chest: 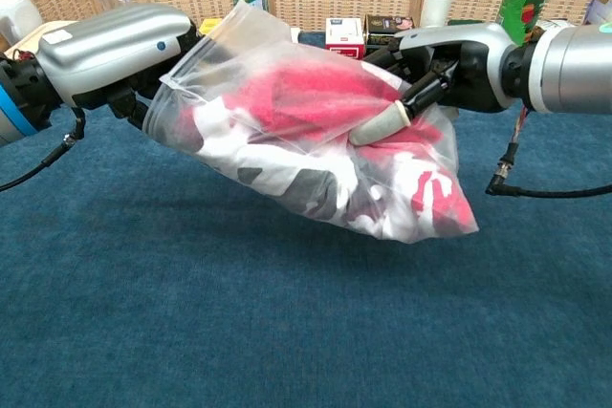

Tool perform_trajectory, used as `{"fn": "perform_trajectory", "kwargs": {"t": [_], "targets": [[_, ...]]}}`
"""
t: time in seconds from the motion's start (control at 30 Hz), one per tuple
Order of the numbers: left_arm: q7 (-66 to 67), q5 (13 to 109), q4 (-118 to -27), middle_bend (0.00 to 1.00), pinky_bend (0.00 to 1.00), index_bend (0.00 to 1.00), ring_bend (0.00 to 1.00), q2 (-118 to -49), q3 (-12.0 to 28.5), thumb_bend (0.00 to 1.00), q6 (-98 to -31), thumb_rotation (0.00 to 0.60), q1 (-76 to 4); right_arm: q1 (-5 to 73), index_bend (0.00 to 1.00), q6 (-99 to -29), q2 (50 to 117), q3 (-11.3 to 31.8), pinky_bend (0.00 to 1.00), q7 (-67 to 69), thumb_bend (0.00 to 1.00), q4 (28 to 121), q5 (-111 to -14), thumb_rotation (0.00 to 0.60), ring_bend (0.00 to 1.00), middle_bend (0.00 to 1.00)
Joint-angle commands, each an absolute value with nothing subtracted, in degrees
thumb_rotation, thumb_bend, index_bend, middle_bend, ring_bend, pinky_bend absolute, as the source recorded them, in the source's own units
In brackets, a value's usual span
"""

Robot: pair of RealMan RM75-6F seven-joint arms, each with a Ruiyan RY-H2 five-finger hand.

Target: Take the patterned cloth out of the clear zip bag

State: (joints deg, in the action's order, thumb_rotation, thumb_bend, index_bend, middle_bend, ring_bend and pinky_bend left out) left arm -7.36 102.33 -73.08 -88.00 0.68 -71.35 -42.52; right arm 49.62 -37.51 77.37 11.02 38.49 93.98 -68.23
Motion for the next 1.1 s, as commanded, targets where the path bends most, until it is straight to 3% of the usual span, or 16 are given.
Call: {"fn": "perform_trajectory", "kwargs": {"t": [0.03, 0.4, 0.53, 0.63, 0.77, 0.93, 1.1], "targets": [[-10.48, 102.34, -68.8, 1.0, 1.0, 0.89, 1.0, -91.0, -0.17, 0.43, -70.25, 0.6, -43.41, 49.83, 0.8, -37.98, 80.26, 10.19, 1.0, 33.13, 0.16, 91.96, -64.42, 0.6, 1.0, 0.9], [-13.81, 100.83, -61.06, 1.0, 1.0, 0.9, 1.0, -96.64, -0.79, 0.43, -67.06, 0.6, -45.18, 49.36, 0.79, -41.56, 85.37, 9.24, 1.0, 21.12, 0.16, 87.25, -59.91, 0.6, 1.0, 0.88], [-14.24, 100.16, -58.77, 1.0, 1.0, 0.9, 1.0, -98.24, -1.07, 0.43, -66.12, 0.6, -45.44, 48.92, 0.7, -42.44, 86.51, 8.9, 0.96, 17.76, 0.16, 86.37, -59.01, 0.598, 0.99, 0.79], [-14.45, 99.27, -56.98, 1.0, 1.0, 0.9, 1.0, -99.59, -1.1, 0.43, -65.14, 0.6, -45.53, 48.78, 0.58, -42.62, 87.14, 8.42, 0.89, 14.71, 0.16, 85.49, -57.79, 0.6, 0.9, 0.69], [-14.53, 98.11, -55.21, 1.0, 1.0, 0.9, 1.0, -101.21, -0.94, 0.42, -64.09, 0.6, -45.65, 48.79, 0.36, -40.75, 86.58, 8.73, 0.67, 13.73, 0.16, 85.49, -56.54, 0.6, 0.64, 0.47], [-14.3, 97.21, -54.17, 1.0, 1.0, 0.9, 1.0, -102.46, -0.57, 0.42, -63.4, 0.6, -46.0, 48.48, 0.11, -40.26, 85.6, 9.47, 0.4, 13.42, 0.15, 85.59, -57.23, 0.6, 0.4, 0.26], [-13.86, 96.62, -54.46, 1.0, 1.0, 0.9, 1.0, -102.39, -0.1, 0.42, -63.17, 0.6, -46.51, 46.79, 0.03, -42.45, 83.4, 10.28, 0.29, 14.12, 0.12, 85.6, -60.64, 0.6, 0.3, 0.2]]}}
